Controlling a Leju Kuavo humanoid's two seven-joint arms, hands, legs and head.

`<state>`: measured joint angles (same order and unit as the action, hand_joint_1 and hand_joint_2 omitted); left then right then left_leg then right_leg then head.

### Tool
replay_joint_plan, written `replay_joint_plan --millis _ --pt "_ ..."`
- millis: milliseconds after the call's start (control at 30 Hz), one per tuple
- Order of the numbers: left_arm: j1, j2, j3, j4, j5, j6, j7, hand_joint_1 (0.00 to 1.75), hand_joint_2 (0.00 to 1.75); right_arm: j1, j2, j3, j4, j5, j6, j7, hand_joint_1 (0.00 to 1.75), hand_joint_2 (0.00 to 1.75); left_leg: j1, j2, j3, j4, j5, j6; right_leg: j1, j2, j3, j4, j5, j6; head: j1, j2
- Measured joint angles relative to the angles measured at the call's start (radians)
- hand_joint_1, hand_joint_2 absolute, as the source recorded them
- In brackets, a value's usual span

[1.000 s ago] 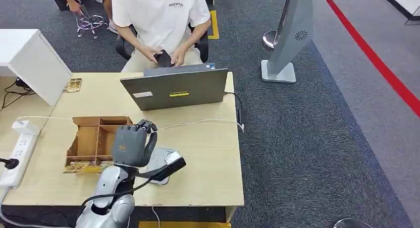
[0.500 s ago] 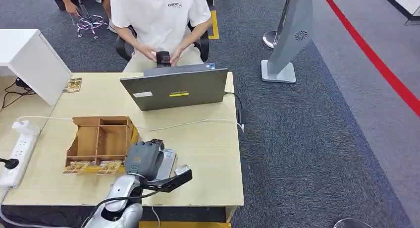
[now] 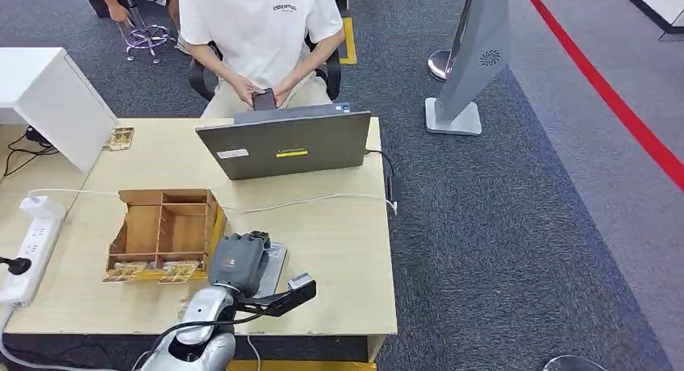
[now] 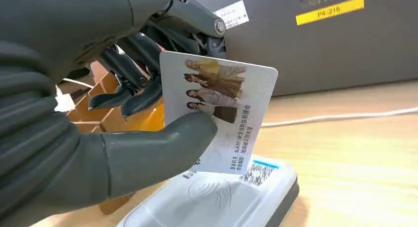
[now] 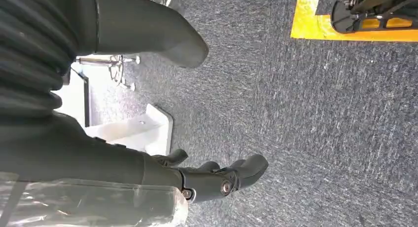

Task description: Pass the card to the sensor for recognition and then transmit it.

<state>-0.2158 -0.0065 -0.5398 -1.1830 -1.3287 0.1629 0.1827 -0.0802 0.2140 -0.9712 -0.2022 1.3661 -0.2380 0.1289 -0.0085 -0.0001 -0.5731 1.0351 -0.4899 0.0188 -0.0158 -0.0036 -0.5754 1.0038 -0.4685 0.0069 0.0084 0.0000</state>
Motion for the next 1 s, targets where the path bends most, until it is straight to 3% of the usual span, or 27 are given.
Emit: replay_joint_plan --millis 433,467,500,533,567,633,700,833,1000 --pt "-0.007 -0.005 0.000 0.000 0.000 0.011 -0.004 1.75 1.75 0.000 0.000 0.001 0.000 0.003 0.000 0.000 0.00 1.75 0.000 0.000 0.000 0.000 0.000 0.000 0.000 0.000 0.000 0.000 0.000 0.000 0.000 0.000" --pt "-0.007 -0.008 0.000 -0.011 -0.002 0.114 -0.023 1.75 1.75 0.000 0.000 0.002 0.000 0.009 -0.002 0.006 0.00 1.75 0.000 0.000 0.000 0.000 0.000 0.000 0.000 0.000 0.000 0.000 0.000 0.000 0.000 0.000" --pt "-0.011 -0.008 0.001 -0.087 -0.027 0.329 -0.071 1.75 1.75 0.000 0.000 0.010 0.000 0.029 -0.003 0.015 0.00 1.75 0.000 0.000 0.000 0.000 0.000 0.000 0.000 0.000 0.000 0.000 0.000 0.000 0.000 0.000" --pt "-0.023 -0.008 0.005 -0.162 -0.045 0.429 -0.102 1.75 1.75 0.000 0.001 0.021 0.000 0.046 -0.003 0.016 0.00 1.75 0.000 0.000 -0.001 0.000 0.000 0.000 0.000 0.000 0.000 0.000 0.000 0.000 0.000 0.000" --pt "-0.128 0.004 0.058 -0.297 -0.078 0.498 -0.148 1.75 1.75 0.000 0.002 0.059 0.000 0.106 0.017 0.013 0.00 1.75 0.000 -0.001 -0.001 0.000 0.002 0.000 0.000 -0.001 0.000 0.000 0.001 0.000 0.000 0.000" --pt "-0.215 0.019 0.111 -0.293 -0.080 0.481 -0.154 1.75 1.75 0.000 0.002 0.080 0.000 0.127 0.028 0.009 0.00 1.75 0.000 -0.001 -0.001 0.000 0.003 -0.001 0.000 -0.001 0.000 0.000 0.003 -0.001 0.000 0.000" --pt "-0.298 0.035 0.162 -0.241 -0.096 0.474 -0.154 1.75 1.75 0.000 0.002 0.097 0.000 0.142 0.039 0.005 0.00 1.75 0.000 -0.001 -0.001 0.000 0.005 -0.001 0.000 -0.001 0.000 0.000 0.004 -0.002 0.000 0.000" --pt "-0.451 0.073 0.255 -0.035 -0.127 0.497 -0.154 1.75 1.75 0.000 0.002 0.123 0.000 0.164 0.048 -0.005 0.00 1.75 0.001 0.000 -0.001 0.000 0.008 -0.003 0.001 0.000 -0.001 0.001 0.006 -0.003 0.000 0.000" --pt "-0.568 0.114 0.320 0.196 -0.174 0.501 -0.127 1.75 1.75 0.000 0.002 0.144 0.000 0.175 0.057 -0.011 0.00 1.75 0.001 0.000 -0.001 0.000 0.008 -0.003 0.001 0.000 -0.002 0.002 0.006 -0.003 0.000 0.000"
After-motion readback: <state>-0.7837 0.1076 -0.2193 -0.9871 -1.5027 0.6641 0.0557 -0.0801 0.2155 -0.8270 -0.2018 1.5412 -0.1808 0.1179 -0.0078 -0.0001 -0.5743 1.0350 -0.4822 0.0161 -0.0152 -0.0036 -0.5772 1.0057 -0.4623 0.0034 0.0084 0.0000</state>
